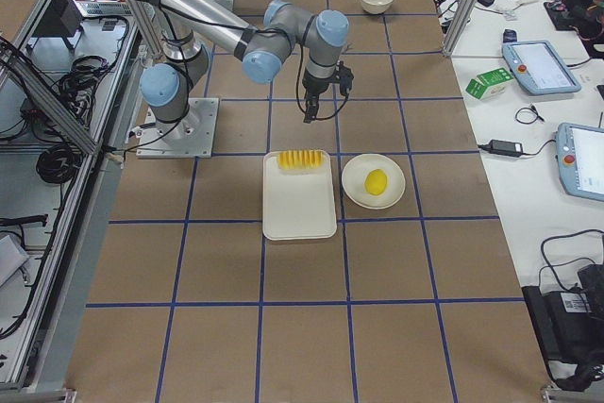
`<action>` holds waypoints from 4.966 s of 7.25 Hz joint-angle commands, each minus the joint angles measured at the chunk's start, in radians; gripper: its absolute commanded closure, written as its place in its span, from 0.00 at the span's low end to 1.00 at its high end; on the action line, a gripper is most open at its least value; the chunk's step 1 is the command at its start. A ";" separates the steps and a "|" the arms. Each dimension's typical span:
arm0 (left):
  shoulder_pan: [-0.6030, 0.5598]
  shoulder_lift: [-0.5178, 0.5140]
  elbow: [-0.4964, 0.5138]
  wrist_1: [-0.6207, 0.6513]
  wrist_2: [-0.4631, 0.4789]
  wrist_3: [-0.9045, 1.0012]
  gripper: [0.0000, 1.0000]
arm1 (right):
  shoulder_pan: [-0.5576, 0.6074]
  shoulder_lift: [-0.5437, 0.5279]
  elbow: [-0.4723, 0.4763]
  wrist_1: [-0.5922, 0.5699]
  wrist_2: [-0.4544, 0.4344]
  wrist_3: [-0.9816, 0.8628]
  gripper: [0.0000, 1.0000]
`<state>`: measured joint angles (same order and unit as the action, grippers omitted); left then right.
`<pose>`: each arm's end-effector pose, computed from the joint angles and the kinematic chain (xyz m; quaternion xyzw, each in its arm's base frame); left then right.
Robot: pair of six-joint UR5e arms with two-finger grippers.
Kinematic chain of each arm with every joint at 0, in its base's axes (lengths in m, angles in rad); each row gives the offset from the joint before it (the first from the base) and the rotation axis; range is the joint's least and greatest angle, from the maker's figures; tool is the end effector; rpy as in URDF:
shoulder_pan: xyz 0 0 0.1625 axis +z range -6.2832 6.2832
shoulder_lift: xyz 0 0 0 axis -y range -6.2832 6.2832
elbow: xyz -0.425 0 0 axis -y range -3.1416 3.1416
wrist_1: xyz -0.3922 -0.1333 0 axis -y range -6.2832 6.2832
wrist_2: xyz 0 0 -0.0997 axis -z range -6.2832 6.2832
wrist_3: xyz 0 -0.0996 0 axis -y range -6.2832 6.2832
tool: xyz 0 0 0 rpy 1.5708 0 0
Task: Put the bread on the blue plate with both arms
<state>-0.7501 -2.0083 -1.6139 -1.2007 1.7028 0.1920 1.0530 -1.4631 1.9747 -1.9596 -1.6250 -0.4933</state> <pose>0.3688 -0.5079 0.2570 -0.3046 0.9486 0.0801 0.0309 -0.1237 -0.4755 0.2821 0.0106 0.9977 0.0668 0.0060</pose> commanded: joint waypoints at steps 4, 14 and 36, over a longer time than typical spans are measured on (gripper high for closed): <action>-0.002 -0.021 0.008 0.000 0.015 0.006 0.66 | -0.059 0.141 0.033 -0.147 0.011 -0.050 0.00; -0.003 0.077 0.074 -0.138 0.053 0.035 1.00 | -0.059 0.175 0.041 -0.105 -0.003 -0.062 0.89; -0.966 0.138 -0.485 0.660 -0.460 -0.665 0.00 | 0.626 0.153 -0.307 0.125 0.177 0.609 1.00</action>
<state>-1.7135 -1.8805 -2.1104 -0.5872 1.2386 -0.4726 1.6091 -1.3397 1.6731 -1.7853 -1.4668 0.0369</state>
